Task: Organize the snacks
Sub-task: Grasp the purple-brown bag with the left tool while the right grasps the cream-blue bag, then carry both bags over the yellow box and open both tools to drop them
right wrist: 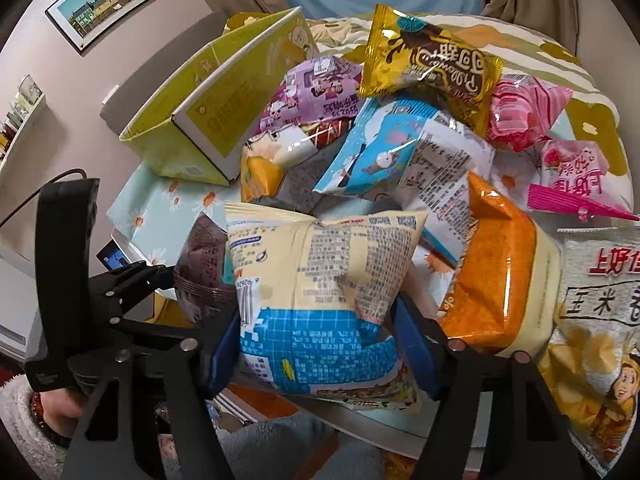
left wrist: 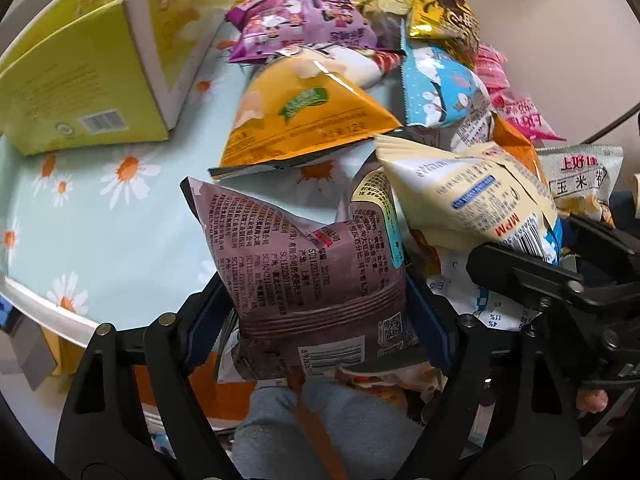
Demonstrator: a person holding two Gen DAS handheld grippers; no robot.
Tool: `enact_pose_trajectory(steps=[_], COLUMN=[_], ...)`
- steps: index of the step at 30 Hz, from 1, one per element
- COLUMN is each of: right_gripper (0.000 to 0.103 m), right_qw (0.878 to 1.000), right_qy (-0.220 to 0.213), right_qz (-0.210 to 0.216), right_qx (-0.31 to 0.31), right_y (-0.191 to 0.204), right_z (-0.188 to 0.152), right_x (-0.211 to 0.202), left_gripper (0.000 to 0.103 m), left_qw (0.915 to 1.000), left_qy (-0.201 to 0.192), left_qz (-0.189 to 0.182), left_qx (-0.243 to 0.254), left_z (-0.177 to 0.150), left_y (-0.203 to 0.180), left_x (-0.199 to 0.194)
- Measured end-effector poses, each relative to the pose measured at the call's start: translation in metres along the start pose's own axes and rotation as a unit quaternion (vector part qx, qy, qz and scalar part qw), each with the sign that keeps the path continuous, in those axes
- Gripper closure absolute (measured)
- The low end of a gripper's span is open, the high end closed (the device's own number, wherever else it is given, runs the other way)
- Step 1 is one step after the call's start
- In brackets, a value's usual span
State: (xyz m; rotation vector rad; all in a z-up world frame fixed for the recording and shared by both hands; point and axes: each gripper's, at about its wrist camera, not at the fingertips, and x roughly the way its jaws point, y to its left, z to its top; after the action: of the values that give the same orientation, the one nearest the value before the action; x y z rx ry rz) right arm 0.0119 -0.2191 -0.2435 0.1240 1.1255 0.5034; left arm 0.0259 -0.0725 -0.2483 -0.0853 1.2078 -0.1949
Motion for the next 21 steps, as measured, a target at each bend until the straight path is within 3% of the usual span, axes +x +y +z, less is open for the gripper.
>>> enact_pose_trajectory(steps=[3,8,21], right_gripper=[0.040,0.053,0.053], right_qw=[1.000,1.000,0.998], right_qy=[-0.003,-0.017,-0.058], right_qz=[0.002,0.003,0.008], right_qx=[-0.001,-0.017,-0.031], right_y=[0.001,0.007,0.016], right_z=[0.000,0.003,0.021], right_x=[0.001,-0.006,-0.043], left_gripper=[0.021,0.021,0.022], left_qw=[0.9999,0.9997,0.9982], left_qy=[-0.001,-0.005,-0.045], left_qz=[0.006,0.012,0.026], left_qx=[-0.010,-0.019,-0.031], left_z=[-0.002,-0.003,0.004], left_y=[0.011,0.020,0.032], left_x=[-0.006,-0.015,-0.076])
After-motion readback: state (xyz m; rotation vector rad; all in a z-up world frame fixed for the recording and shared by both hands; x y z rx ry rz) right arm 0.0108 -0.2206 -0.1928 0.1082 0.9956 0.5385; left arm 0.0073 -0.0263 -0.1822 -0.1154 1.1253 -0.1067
